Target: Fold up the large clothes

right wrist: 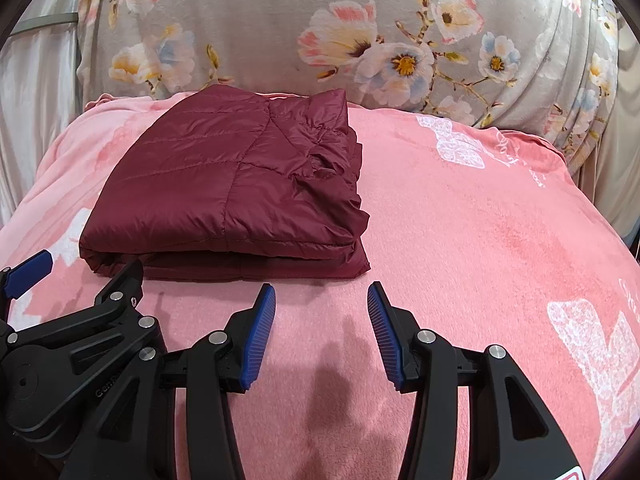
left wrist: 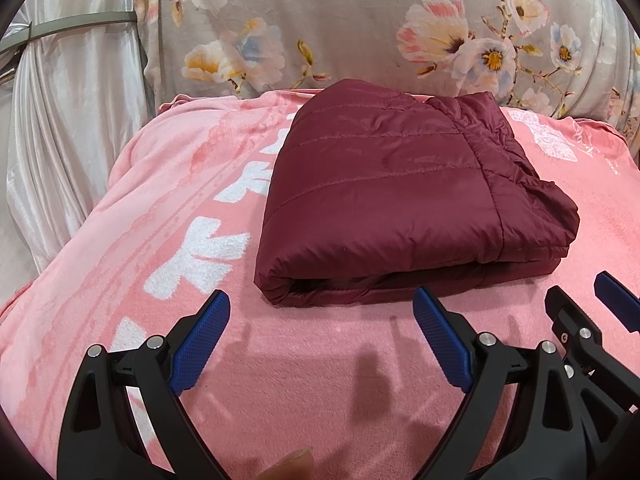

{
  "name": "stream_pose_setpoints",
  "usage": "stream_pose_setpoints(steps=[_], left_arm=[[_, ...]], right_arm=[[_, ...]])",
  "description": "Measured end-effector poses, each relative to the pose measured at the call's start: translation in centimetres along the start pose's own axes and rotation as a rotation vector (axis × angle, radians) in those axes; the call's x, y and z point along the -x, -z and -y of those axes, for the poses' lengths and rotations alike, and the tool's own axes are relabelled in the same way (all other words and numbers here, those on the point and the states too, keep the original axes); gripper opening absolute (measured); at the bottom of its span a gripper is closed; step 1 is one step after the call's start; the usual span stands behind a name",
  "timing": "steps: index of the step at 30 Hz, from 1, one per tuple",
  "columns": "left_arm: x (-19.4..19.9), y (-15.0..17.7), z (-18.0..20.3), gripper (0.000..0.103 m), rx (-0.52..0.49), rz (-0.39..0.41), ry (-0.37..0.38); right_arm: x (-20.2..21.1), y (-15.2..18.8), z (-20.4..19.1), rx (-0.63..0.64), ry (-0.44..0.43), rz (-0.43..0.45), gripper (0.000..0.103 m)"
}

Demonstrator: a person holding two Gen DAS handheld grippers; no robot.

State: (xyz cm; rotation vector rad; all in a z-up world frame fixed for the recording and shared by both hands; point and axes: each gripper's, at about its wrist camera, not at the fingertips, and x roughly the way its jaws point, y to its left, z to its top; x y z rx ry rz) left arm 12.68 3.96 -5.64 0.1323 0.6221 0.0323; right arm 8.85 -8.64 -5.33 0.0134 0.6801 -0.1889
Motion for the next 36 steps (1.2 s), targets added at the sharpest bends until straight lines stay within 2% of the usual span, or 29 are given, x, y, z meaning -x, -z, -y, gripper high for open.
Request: stream_pose_setpoints(steps=[36], left_arm=[[0.06, -0.07, -0.12, 0.088, -0.001, 0.005, -0.001]], right_arm=[[0.02, 0.02, -0.02, 0.007, 0.001, 0.001, 0.048]])
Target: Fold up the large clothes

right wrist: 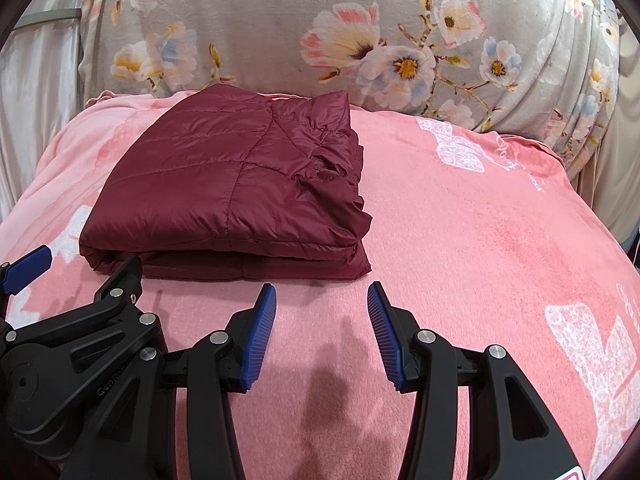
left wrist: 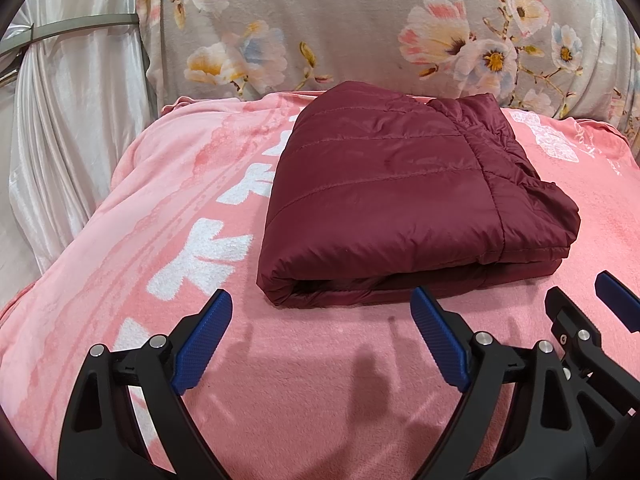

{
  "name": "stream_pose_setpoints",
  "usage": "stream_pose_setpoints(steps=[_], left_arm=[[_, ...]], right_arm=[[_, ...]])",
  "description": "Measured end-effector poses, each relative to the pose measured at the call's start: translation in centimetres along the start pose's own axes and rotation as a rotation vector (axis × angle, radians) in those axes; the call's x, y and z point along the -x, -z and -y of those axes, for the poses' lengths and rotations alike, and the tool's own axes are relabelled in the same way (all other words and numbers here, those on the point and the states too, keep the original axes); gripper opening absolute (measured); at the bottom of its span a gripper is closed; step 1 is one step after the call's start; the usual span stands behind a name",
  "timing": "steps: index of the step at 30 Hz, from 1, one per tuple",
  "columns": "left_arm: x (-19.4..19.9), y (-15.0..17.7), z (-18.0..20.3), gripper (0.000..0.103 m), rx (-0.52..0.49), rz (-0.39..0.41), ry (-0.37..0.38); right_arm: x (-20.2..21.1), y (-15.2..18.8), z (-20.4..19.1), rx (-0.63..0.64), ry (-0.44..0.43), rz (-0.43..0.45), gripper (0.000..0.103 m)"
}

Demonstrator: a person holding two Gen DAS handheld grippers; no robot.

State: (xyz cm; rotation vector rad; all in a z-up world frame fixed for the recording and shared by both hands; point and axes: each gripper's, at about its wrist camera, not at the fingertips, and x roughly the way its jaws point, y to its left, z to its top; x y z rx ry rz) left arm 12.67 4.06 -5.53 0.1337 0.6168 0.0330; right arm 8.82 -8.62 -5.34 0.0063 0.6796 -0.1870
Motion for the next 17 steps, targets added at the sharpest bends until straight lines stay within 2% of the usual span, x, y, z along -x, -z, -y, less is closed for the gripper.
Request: stream_pose_setpoints(steps=[17], left_arm=[[0.14, 0.06, 0.1, 0.085, 0.001, 0.004, -0.001]], right_arm=[[0.0, 0.03, -0.01, 0.007, 0.002, 0.001, 0.047]])
